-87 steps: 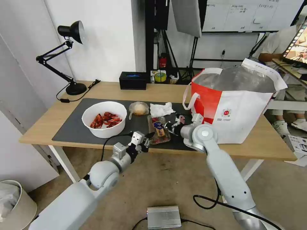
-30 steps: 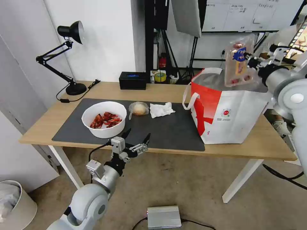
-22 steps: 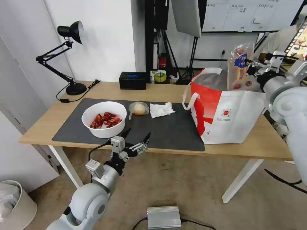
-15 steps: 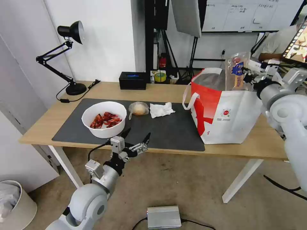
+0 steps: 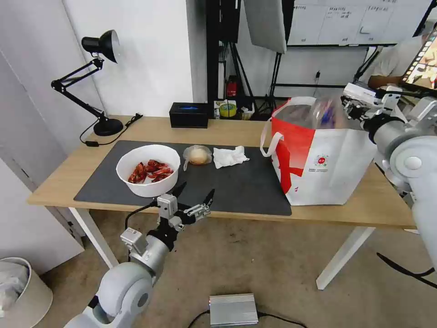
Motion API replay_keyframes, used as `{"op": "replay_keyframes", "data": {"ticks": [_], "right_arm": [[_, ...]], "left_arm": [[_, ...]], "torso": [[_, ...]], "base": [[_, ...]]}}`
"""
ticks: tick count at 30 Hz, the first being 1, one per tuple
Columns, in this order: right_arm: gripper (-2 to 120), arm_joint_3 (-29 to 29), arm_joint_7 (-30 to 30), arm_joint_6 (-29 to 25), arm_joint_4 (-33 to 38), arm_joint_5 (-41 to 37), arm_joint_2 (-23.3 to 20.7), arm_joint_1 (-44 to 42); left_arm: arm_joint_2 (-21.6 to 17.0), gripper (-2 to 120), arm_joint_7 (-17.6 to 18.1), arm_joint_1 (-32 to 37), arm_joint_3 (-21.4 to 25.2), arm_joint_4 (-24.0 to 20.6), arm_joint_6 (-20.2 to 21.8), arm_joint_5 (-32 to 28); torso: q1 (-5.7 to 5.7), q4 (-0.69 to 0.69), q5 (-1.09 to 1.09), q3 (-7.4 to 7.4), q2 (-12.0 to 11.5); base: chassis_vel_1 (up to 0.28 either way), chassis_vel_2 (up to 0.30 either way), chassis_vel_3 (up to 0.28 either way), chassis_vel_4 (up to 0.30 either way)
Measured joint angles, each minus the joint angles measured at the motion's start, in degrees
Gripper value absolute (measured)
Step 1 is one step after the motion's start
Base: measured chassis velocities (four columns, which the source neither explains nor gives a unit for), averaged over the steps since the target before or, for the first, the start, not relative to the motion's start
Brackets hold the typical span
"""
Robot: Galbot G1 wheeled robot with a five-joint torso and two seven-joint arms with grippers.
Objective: Pick up the trash from the table and place it into the takeout bag.
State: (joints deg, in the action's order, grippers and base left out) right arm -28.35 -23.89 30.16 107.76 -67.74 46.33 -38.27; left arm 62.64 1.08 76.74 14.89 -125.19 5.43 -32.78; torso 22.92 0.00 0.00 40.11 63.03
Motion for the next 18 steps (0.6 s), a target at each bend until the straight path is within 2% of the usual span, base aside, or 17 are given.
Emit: {"op": "replay_keyframes", "data": {"ticks": [1,3,4,8,9,11,12,14,18], "right_arm": [[43,0.0,0.0,0.0,0.0,0.0,0.0,0.0],[53,-0.1,0.0,0.1,0.2,-0.7,-0.1,0.1],[53,-0.1,0.0,0.1,0.2,-0.7,-0.1,0.1],[72,-0.2,0.1,0.3,1.1,-2.7,-0.3,0.3],[72,-0.2,0.1,0.3,1.1,-2.7,-0.3,0.3],[83,0.0,2.3,-1.5,2.3,-4.7,-0.6,0.3],[83,0.0,2.3,-1.5,2.3,-4.7,-0.6,0.3],[93,1.0,5.8,-4.5,4.1,-5.3,-1.4,-0.7],[99,1.6,9.2,-6.7,8.9,-5.8,-2.7,-4.0]], "left_arm": [[0.0,100,0.0,0.0,0.0,0.0,0.0,0.0],[-0.1,100,0.0,0.0,0.1,-0.2,0.0,-0.1],[-0.1,100,0.0,0.0,0.1,-0.2,0.0,-0.1],[-0.3,100,0.1,0.0,0.8,-0.7,0.1,-0.3],[-0.3,100,0.1,0.0,0.8,-0.7,0.1,-0.3],[-0.5,100,0.1,0.1,1.2,-0.8,0.1,-0.6],[-0.5,100,0.1,0.1,1.2,-0.8,0.1,-0.6],[-0.5,100,0.1,0.0,1.3,-0.8,0.1,-0.6],[-0.4,100,0.1,0.0,1.3,-0.6,0.1,-0.4]], "torso": [[0.0,0.0,0.0,0.0,0.0],[0.0,0.0,0.0,0.0,0.0],[0.0,0.0,0.0,0.0,0.0],[0.0,0.0,0.0,0.0,0.0],[0.0,0.0,0.0,0.0,0.0],[0.0,0.0,0.0,0.0,0.0],[0.0,0.0,0.0,0.0,0.0],[0.0,0.0,0.0,0.0,0.0],[0.0,0.0,0.01,0.0,0.0]], "base": [[0.0,0.0,0.0,0.0],[0.0,0.0,0.0,0.0],[0.0,0.0,0.0,0.0],[0.0,0.0,0.0,0.0],[0.0,0.0,0.0,0.0],[0.0,0.0,0.0,0.0],[0.0,0.0,0.0,0.0],[0.0,0.0,0.0,0.0],[0.0,0.0,0.0,0.0]]}}
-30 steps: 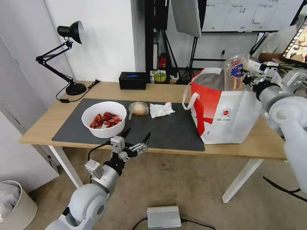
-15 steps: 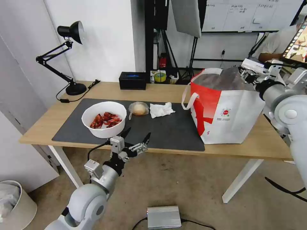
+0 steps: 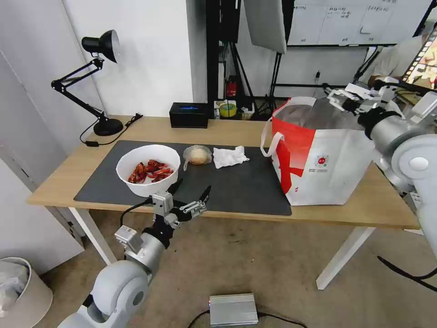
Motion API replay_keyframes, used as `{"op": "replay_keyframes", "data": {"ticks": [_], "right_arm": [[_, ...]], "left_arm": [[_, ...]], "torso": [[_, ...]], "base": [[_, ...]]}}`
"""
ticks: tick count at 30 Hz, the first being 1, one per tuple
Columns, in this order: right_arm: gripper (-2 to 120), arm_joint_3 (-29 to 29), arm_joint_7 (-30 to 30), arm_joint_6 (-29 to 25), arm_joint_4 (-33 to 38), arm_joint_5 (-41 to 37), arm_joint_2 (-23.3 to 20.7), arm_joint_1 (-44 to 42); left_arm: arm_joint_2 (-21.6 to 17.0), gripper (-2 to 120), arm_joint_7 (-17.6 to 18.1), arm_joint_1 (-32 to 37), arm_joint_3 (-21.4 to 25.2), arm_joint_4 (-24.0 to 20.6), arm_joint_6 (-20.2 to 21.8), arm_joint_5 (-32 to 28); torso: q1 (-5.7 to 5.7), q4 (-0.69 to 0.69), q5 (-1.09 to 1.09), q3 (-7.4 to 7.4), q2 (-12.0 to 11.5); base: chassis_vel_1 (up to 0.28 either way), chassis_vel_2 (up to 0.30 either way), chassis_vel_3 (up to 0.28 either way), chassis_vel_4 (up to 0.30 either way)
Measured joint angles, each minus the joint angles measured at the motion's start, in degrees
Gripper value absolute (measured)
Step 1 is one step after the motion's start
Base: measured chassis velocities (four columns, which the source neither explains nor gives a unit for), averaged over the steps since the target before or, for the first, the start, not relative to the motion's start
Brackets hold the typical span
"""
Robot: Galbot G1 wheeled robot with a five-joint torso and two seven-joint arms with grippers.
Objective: Pick up the trash from the table and place it into the takeout bag.
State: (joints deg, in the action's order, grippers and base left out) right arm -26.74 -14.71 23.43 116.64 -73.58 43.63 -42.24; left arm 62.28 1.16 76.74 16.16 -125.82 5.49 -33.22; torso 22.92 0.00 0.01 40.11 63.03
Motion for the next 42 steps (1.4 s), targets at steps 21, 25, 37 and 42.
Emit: {"op": "replay_keyframes", "data": {"ticks": [21,25,37,42], "right_arm": [[100,0.1,15.3,-10.6,9.5,25.5,4.5,-33.7],[100,0.6,16.3,-12.5,8.2,30.3,6.8,-36.6],[100,0.9,17.1,-15.7,7.6,37.3,11.6,-42.1],[100,1.7,17.1,-19.3,6.4,39.8,13.9,-43.9]], "left_arm": [[0.1,100,-1.0,-0.3,1.2,0.6,-0.4,0.4],[-0.1,100,-1.0,-0.5,1.3,0.7,-0.6,0.4],[0.3,100,-1.1,-1.4,0.7,1.9,-1.0,0.5],[1.0,100,-1.7,-0.7,0.5,2.9,-1.6,1.6]], "torso": [[-0.01,0.01,-0.01,0.0,0.0],[0.0,0.0,-0.01,0.0,0.0],[0.0,0.0,-0.01,0.0,0.0],[0.0,0.0,-0.01,0.0,0.0]], "base": [[0.0,0.0,0.0,0.0],[0.0,0.0,0.0,0.0],[0.0,0.0,0.0,0.0],[0.0,0.0,0.0,0.0]]}}
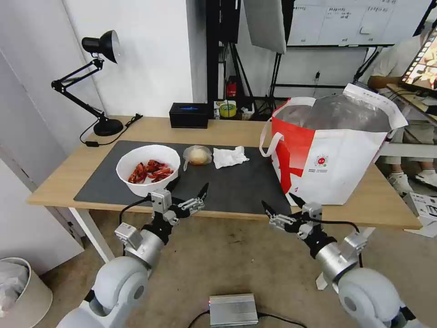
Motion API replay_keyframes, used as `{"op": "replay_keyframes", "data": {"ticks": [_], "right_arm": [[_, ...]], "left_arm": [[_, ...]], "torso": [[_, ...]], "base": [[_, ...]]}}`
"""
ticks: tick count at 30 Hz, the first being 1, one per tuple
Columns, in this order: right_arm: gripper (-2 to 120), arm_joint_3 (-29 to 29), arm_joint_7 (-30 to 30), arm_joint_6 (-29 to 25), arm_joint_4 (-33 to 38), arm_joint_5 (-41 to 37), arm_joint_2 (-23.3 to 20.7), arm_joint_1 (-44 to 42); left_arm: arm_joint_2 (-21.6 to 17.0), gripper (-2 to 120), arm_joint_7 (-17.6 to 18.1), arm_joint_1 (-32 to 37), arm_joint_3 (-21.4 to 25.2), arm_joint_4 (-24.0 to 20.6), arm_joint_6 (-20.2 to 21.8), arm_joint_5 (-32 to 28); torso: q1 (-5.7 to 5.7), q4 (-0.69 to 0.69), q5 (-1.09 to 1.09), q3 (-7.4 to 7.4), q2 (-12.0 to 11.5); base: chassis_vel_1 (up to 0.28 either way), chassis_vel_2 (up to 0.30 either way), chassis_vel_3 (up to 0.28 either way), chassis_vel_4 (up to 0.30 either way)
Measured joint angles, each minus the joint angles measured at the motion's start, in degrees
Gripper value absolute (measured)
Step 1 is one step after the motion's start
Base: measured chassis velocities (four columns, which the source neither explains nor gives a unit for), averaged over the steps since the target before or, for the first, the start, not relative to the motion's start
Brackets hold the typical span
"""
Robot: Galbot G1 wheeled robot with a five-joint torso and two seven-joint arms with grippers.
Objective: Pick up the trash from the table and place it into the takeout bag.
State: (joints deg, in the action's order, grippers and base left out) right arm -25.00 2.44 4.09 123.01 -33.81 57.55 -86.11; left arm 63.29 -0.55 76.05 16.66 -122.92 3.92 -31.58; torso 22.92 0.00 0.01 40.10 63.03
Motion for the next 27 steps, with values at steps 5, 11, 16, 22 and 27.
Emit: {"op": "replay_keyframes", "data": {"ticks": [5,11,16,22,27], "right_arm": [[100,0.8,-0.1,-5.2,-1.6,1.3,2.8,-1.3],[100,1.4,-0.1,-10.3,-2.8,2.0,4.8,-2.3],[100,1.8,0.2,-12.9,-3.8,2.6,5.6,-3.0],[100,2.0,0.2,-14.1,-4.5,3.1,6.1,-3.1],[100,2.0,0.2,-14.6,-4.8,3.3,6.2,-3.4]], "left_arm": [[0.4,100,-1.1,1.0,0.9,2.3,-1.5,3.5],[1.6,100,-3.6,4.2,2.9,5.2,-5.5,7.9],[3.1,100,-4.8,6.4,3.9,6.9,-7.7,9.9],[3.3,100,-5.0,6.7,4.3,7.2,-7.9,10.0],[3.4,100,-5.0,7.1,4.5,7.2,-8.0,10.2]], "torso": [[0.0,0.01,0.0,0.0,0.0],[0.0,0.0,0.0,0.0,0.0],[0.0,0.0,0.0,0.0,0.0],[0.0,0.0,0.0,0.0,0.0],[0.0,0.0,-0.01,0.0,0.0]], "base": [[0.0,0.0,0.0,0.0],[0.0,0.0,0.0,0.0],[0.0,0.0,0.0,0.0],[0.0,0.0,0.0,0.0],[0.0,0.0,0.0,0.0]]}}
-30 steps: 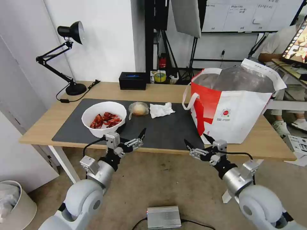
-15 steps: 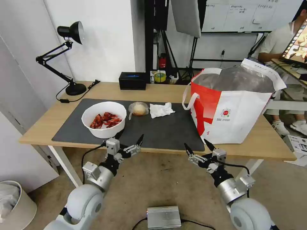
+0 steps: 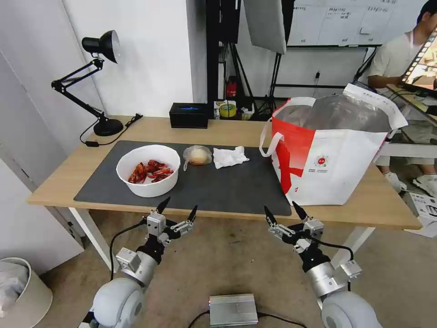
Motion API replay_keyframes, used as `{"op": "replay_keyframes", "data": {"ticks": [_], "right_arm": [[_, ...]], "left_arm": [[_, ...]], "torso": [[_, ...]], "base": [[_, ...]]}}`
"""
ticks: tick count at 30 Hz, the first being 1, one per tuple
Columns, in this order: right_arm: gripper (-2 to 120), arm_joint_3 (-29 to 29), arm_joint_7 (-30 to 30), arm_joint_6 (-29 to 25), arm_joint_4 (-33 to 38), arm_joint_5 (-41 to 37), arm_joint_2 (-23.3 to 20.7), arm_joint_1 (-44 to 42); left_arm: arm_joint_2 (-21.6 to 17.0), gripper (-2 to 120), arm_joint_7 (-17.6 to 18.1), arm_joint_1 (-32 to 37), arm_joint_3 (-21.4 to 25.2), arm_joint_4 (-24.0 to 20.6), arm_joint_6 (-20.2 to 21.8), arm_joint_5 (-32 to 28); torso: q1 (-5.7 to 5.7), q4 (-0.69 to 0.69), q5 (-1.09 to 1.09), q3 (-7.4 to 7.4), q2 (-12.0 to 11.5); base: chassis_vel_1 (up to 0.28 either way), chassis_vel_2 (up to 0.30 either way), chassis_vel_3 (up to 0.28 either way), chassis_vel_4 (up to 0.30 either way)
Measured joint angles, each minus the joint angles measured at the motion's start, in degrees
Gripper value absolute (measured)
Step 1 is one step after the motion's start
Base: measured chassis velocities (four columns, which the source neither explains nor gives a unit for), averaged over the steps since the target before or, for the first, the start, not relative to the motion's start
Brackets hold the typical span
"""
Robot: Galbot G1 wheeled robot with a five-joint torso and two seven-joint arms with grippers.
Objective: Pick up the trash from the table and place it into the takeout bag.
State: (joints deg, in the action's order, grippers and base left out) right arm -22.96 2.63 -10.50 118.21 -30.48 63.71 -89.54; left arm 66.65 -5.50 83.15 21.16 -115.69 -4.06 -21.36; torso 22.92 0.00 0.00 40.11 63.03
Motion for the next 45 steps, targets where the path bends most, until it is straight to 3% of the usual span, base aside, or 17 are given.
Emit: {"op": "replay_keyframes", "data": {"ticks": [34,40,45], "right_arm": [[100,0.5,0.4,0.2,-2.6,-1.2,-0.3,2.1],[100,3.6,-0.9,2.3,-2.8,-4.5,-1.3,8.0],[100,9.1,-4.8,7.9,-4.6,-9.2,-3.5,18.0]], "left_arm": [[1.3,100,-0.8,0.0,0.3,2.6,-1.8,0.0],[1.3,100,-0.8,0.3,0.6,2.6,-1.8,0.0],[1.5,100,-0.7,1.1,0.9,1.7,-1.8,0.3]], "torso": [[0.0,0.01,0.0,0.0,0.0],[0.0,0.01,0.0,0.0,0.0],[0.0,0.01,0.0,0.01,0.0]], "base": [[0.0,0.0,0.0,0.0],[0.0,0.0,0.0,0.0],[0.0,0.0,0.0,0.0]]}}
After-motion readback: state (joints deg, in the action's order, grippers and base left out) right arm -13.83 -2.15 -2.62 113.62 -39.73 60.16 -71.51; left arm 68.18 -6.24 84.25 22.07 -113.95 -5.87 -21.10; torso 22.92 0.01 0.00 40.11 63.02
